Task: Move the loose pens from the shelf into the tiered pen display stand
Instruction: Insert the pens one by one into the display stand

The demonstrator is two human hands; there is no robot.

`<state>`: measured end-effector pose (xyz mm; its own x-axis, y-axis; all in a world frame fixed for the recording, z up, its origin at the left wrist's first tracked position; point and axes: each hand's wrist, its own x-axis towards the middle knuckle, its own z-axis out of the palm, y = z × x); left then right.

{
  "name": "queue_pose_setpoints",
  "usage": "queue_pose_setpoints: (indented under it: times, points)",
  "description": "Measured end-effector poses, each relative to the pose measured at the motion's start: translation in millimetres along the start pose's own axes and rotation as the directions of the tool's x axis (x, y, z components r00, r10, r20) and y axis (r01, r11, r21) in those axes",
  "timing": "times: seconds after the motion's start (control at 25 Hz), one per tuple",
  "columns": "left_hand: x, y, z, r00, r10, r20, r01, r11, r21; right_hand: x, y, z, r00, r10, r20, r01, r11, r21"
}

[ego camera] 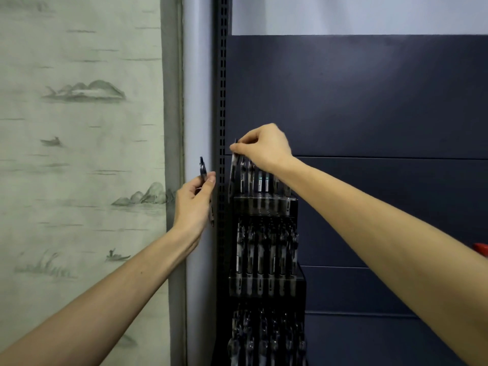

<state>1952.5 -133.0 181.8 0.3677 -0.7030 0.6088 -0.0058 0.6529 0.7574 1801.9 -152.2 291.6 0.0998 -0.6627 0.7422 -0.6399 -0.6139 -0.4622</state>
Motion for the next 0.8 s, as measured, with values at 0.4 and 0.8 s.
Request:
queue_pose_setpoints:
  times: [0.4,0.8]
  points:
    - [3,-25,-20,0.999,0.037,0.030,-0.040,0.996,0.085,22,10,12,0.987,-0.086,-0.134,0.064,0.984,-0.164]
    - [14,-20,-9,0.999,0.040,-0.026,-0.038,0.997,0.060,27,23,6,0.984,-0.093,-0.150,0.066,0.982,-0.178]
